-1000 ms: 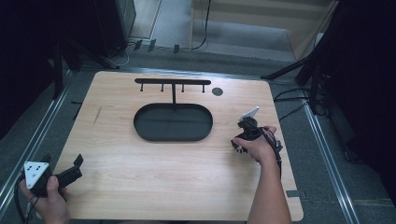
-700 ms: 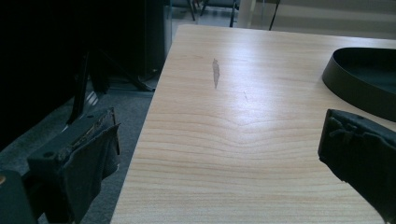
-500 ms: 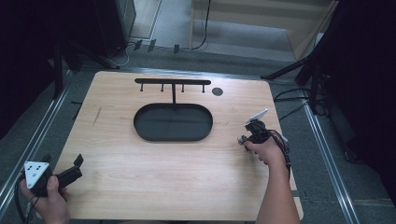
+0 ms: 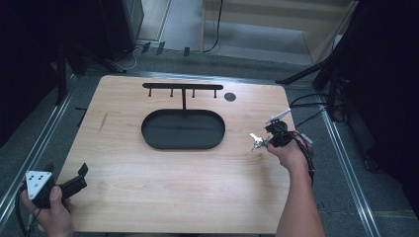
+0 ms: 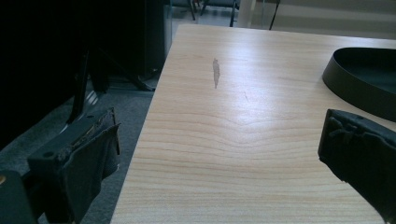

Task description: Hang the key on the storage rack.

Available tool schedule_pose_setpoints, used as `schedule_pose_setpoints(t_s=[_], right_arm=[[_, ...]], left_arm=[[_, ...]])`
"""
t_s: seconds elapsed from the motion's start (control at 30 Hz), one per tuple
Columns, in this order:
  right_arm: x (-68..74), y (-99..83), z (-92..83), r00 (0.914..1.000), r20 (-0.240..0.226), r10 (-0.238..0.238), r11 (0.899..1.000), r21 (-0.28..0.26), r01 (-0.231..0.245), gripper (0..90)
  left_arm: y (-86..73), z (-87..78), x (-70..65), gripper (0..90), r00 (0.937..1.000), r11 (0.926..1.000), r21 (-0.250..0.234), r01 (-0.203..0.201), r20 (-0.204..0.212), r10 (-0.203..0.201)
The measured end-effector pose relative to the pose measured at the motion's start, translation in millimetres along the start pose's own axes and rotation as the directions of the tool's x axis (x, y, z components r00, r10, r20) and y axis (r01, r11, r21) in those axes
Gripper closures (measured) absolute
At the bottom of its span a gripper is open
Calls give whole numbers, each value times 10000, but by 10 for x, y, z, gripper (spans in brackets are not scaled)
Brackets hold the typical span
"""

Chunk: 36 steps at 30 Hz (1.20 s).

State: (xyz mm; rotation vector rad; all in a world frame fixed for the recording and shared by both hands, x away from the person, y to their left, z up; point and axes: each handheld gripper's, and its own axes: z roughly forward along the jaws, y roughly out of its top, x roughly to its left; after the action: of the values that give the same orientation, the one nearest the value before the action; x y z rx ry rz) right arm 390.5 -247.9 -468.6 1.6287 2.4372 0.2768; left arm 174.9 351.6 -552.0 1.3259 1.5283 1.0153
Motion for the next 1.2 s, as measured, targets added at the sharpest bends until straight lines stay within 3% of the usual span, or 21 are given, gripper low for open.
schedule_pose_setpoints(t_s=[0.3,0.57,1.2], right_arm=[[47,112,-251,9989,-51,-469,9986,-253,467,900],[152,306,-567,9999,-21,-163,9992,-368,162,900],[538,757,-963,9980,-507,385,9989,-238,-398,900]], left_arm=[[0,1,-2,0,10000,10000,-5,-2,-1,2],[0,0,-3,0,10000,10000,3,-25,-6,25],[0,3,-2,0,10000,10000,4,19,-12,-19]])
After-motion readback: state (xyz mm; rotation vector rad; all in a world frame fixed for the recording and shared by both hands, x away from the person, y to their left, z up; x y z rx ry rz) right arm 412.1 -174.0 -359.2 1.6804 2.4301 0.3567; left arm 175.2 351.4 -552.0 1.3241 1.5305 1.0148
